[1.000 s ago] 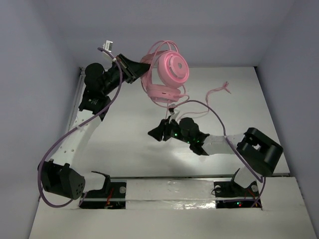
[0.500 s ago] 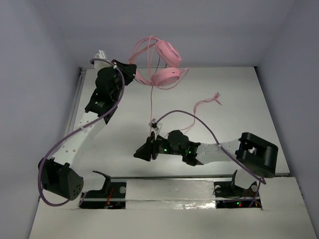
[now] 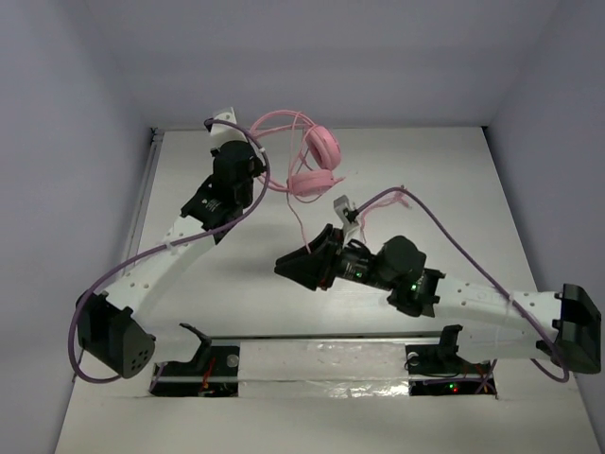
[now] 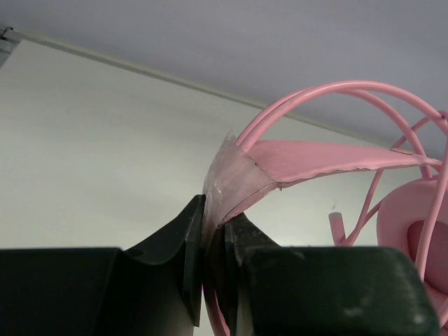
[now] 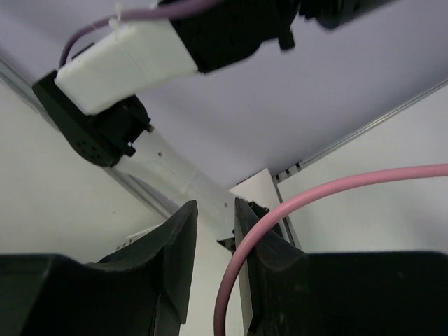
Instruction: Wrap the headphones
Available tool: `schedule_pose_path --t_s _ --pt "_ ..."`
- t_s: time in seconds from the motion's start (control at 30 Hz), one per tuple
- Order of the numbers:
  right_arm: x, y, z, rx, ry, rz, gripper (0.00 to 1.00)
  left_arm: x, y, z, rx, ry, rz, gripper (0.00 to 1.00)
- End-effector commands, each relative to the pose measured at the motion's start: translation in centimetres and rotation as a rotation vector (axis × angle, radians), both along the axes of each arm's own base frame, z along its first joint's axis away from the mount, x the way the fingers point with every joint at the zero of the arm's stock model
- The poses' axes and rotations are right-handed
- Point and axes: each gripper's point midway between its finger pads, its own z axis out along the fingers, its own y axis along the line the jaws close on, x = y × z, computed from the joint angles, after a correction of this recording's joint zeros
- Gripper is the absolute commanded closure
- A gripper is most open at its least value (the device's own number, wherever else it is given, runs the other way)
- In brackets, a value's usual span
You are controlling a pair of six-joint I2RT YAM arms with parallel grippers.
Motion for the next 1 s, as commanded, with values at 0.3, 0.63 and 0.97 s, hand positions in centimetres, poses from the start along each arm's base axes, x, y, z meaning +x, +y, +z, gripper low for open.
schedule_pose_path --t_s 0.3,0.63,0.97 --pt "8.6 -3.3 2.8 -0.236 0.009 -0.332 0.68 -4.2 -1.7 -0.3 0.186 0.04 -0.136 1.0" --pt "14.7 -9.3 2.6 -0.318 0.004 -0.558 0.68 -6.8 -3.8 -0.7 0.206 0.101 -0.356 1.0" --pt "15.7 -10.3 1.5 -0.417 -0.083 -0.494 0.7 -10.2 -7.6 -0.1 0.192 0.11 -0.665 1.0"
